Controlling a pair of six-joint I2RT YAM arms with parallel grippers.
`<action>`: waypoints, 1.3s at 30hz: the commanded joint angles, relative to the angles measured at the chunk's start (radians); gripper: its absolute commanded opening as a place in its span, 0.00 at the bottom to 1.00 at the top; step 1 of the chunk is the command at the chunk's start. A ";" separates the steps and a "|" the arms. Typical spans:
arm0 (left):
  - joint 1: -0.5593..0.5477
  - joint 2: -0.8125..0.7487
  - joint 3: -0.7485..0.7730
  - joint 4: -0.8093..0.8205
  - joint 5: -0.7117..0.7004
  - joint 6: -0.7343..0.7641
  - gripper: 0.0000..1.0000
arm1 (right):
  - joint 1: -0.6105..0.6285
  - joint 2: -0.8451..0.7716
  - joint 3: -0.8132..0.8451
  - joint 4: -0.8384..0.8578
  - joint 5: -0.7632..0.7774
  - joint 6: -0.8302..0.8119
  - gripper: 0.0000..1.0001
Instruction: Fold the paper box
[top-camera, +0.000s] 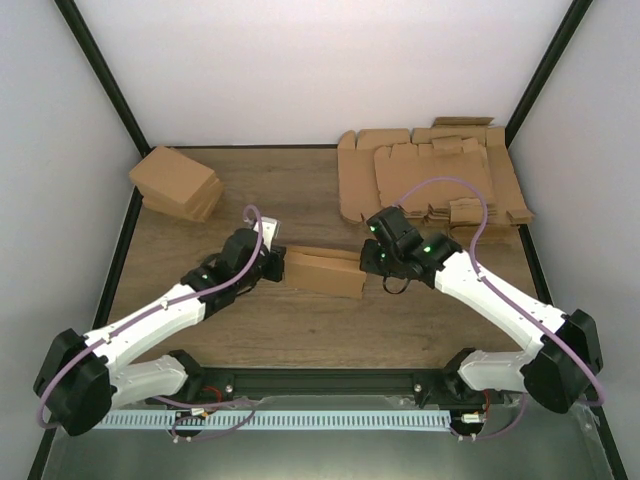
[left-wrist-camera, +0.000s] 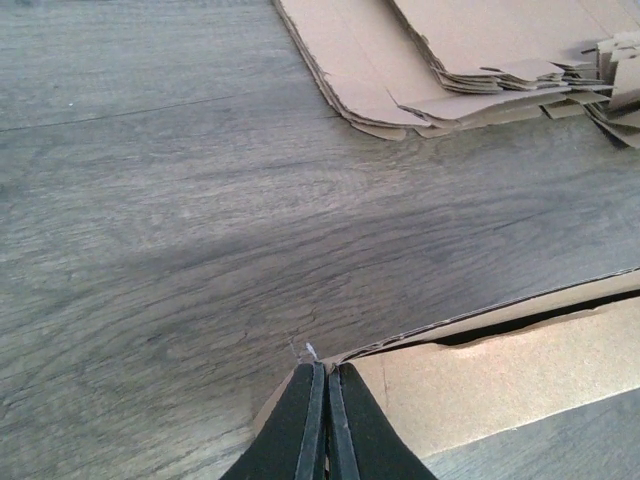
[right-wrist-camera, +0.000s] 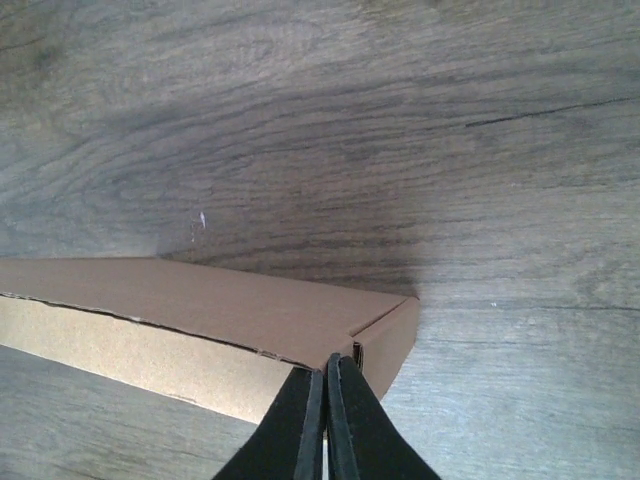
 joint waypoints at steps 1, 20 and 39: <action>-0.031 -0.019 -0.020 0.052 -0.065 -0.060 0.04 | 0.004 -0.001 -0.036 0.051 0.020 0.063 0.01; -0.081 -0.081 -0.090 0.059 -0.121 -0.071 0.04 | 0.056 -0.023 -0.052 -0.013 0.076 -0.108 0.01; -0.106 -0.097 -0.102 0.028 -0.131 -0.084 0.04 | 0.117 -0.003 -0.114 0.000 0.132 -0.116 0.01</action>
